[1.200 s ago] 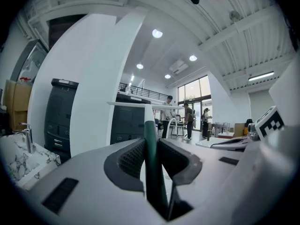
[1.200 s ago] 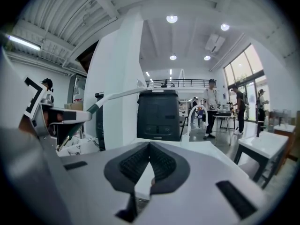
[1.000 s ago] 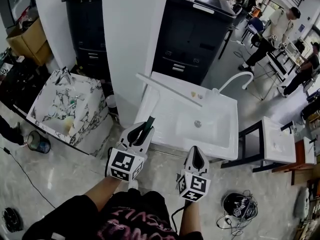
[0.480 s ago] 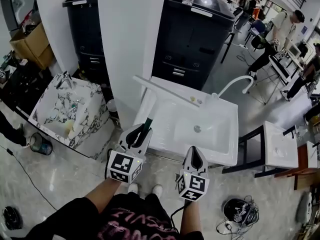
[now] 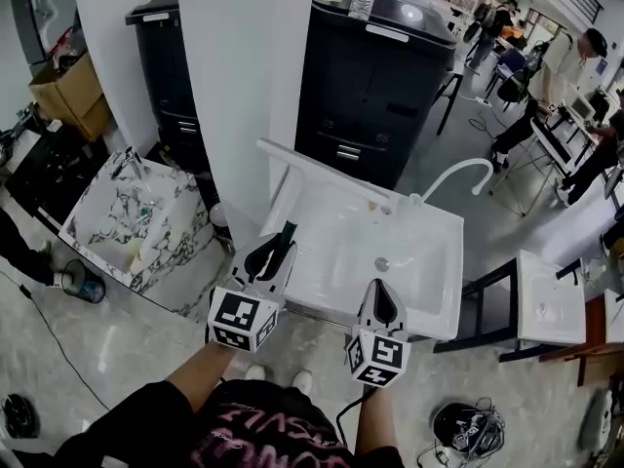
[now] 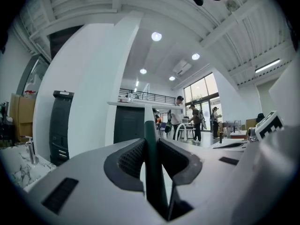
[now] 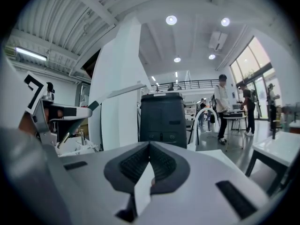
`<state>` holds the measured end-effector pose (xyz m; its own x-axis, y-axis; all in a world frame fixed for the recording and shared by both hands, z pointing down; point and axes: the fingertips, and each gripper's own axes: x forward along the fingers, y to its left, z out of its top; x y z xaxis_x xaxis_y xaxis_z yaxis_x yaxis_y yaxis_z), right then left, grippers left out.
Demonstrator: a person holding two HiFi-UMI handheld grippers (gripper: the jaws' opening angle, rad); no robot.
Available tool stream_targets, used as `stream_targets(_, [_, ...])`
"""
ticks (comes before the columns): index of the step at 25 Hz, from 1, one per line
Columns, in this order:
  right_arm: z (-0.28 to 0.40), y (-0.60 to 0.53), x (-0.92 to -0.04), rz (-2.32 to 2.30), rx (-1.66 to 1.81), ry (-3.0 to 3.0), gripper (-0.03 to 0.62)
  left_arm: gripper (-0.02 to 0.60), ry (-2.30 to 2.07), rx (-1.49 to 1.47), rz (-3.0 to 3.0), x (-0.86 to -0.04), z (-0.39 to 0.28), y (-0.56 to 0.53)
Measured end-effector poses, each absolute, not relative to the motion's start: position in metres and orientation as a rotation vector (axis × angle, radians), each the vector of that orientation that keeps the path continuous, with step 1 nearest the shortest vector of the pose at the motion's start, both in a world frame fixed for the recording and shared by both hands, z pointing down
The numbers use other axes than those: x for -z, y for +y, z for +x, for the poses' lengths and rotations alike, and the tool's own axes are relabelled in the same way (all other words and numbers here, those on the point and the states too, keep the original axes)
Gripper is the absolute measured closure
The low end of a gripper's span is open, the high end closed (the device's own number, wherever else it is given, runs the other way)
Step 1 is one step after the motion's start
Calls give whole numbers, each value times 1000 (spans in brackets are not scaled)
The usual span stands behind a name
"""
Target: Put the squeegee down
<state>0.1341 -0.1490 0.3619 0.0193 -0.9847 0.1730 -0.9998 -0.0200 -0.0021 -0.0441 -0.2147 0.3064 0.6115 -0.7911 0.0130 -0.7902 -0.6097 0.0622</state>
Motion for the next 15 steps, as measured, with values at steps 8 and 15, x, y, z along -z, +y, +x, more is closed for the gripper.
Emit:
stream_targets(8, [154, -167, -366, 2132, -203, -2137, 574, 485, -1370, -1, 2764, -309, -19, -230])
stream_targets(15, [171, -183, -385, 2105, -250, -2135, 574, 485, -1383, -44, 2728, -329, -5, -250])
